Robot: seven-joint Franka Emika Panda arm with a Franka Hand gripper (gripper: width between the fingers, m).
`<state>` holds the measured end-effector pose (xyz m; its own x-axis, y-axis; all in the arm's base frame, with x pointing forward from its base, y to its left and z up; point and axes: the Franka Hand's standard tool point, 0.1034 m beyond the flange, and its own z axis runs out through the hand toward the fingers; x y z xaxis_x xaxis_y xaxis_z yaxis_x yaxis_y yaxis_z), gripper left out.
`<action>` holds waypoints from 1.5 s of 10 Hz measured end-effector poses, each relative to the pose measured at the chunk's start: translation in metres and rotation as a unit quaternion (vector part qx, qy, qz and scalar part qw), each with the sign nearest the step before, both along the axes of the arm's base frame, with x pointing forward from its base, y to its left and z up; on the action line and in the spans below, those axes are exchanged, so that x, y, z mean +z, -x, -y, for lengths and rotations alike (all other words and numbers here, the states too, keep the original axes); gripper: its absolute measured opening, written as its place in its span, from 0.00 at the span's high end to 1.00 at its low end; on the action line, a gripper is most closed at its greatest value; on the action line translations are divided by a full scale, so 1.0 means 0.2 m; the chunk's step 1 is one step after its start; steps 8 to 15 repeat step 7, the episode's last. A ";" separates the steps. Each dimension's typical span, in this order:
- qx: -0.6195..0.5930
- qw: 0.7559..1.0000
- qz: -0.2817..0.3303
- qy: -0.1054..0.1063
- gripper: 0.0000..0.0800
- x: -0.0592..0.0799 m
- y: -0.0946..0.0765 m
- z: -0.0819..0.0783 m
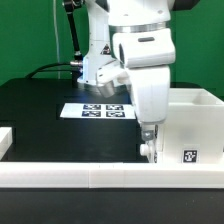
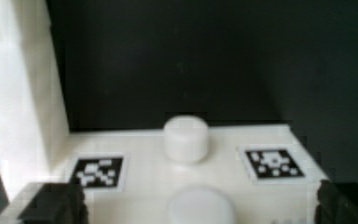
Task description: Assemble drawer
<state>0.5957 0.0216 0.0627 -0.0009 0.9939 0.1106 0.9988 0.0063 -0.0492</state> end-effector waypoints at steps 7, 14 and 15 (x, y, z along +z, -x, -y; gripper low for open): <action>-0.017 0.999 0.035 0.016 0.19 0.09 0.04 0.28; -0.017 0.999 0.035 0.016 0.19 0.09 0.04 0.28; -0.017 0.999 0.035 0.016 0.19 0.09 0.04 0.28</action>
Offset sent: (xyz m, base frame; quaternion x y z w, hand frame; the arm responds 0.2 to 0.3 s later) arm -0.0089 -0.0368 0.0224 -0.0537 -0.0423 -0.0182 0.9975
